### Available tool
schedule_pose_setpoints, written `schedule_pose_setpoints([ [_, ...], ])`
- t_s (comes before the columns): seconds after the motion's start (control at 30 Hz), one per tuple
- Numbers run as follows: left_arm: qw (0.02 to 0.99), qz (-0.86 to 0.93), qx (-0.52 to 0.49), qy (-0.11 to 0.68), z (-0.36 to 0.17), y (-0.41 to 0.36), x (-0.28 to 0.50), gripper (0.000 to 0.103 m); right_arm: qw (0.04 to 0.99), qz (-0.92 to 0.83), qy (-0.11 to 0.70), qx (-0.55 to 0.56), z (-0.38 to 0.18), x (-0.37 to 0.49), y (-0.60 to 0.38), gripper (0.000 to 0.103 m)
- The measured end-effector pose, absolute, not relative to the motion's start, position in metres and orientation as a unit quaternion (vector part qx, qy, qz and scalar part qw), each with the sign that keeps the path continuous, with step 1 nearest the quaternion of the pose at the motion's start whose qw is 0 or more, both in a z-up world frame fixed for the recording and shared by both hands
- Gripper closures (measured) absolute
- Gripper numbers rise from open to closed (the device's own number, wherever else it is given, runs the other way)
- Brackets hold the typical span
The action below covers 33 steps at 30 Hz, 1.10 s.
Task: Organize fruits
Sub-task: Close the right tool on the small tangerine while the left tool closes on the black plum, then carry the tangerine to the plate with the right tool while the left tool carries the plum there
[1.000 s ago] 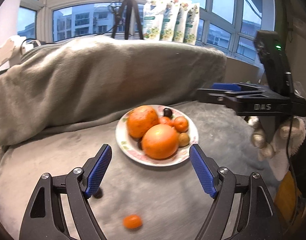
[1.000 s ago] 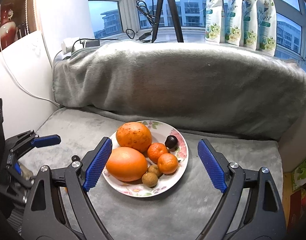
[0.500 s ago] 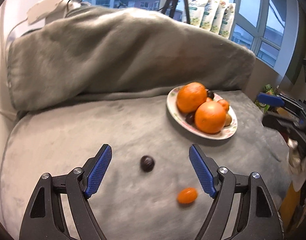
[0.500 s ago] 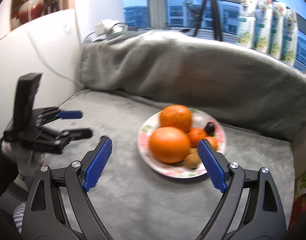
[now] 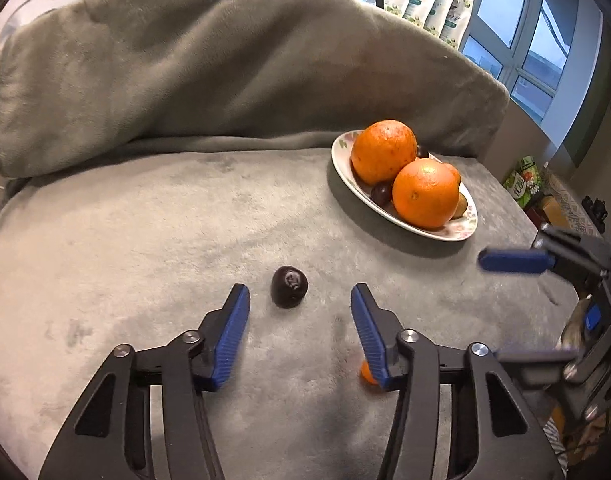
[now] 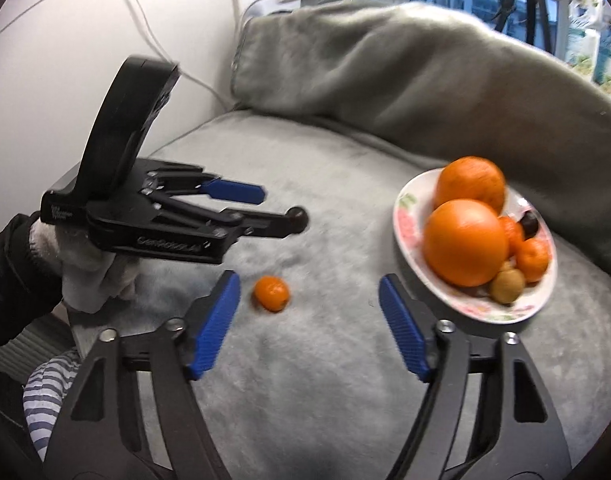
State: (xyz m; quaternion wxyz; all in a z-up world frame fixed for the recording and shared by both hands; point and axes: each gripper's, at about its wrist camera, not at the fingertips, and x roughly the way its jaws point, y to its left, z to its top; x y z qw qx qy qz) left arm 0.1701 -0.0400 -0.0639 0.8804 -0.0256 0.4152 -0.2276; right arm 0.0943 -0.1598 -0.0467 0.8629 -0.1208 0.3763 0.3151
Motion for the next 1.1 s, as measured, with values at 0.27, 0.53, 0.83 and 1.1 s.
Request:
schedule_pose_setpoints([
  [0.27,0.873,-0.228,-0.024,0.430,-0.074,-0.044,0.181,0.063,0.840,0.336,0.408,-0.124,-0.071,0.101,-0.142,0.056],
  [0.53,0.869,-0.230,-0.028,0.437,-0.080,-0.044,0.187,0.070,0.828,0.341,0.424,-0.133,-0.085,0.109,-0.128,0.064],
  [0.83,0.867,-0.228,-0.031,0.442,-0.084,-0.044,0.191,0.079,0.822,0.345,0.431,-0.139,-0.093,0.116,-0.119,0.069],
  [1.1,0.868,-0.227,-0.033,0.441,-0.085,-0.043,0.192,0.082,0.821,0.346,0.432,-0.140,-0.095,0.116,-0.114,0.076],
])
